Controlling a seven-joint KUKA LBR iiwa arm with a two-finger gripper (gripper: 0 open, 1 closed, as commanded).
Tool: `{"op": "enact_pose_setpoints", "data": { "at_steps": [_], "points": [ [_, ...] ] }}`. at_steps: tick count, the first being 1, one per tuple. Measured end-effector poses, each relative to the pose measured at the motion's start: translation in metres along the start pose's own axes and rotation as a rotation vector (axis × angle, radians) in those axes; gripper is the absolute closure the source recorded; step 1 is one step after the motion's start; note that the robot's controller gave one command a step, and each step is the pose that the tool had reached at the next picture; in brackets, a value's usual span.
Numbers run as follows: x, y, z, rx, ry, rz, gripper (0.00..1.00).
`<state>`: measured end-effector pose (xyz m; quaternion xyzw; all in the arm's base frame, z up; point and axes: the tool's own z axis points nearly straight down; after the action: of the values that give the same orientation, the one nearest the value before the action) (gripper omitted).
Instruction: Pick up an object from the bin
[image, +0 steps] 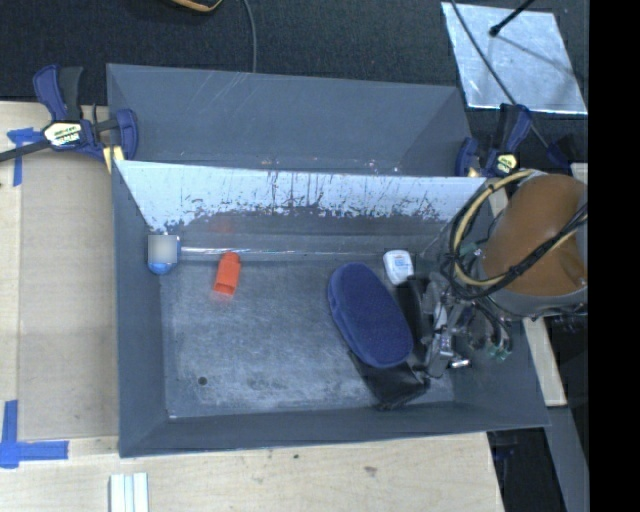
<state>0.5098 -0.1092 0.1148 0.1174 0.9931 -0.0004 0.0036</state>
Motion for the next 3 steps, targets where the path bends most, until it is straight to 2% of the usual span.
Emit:
{"op": "enact_pose_setpoints", "data": {
  "at_steps": [1,2,3],
  "points": [
    [0.004,0.051,0.028,-0.006,0.003,-0.008,0.00],
    [0.024,0.049,0.042,0.000,-0.007,-0.116,0.00],
    [0.023,0.048,0.040,0.001,-0.010,-0.116,1.00]
  ]
}}
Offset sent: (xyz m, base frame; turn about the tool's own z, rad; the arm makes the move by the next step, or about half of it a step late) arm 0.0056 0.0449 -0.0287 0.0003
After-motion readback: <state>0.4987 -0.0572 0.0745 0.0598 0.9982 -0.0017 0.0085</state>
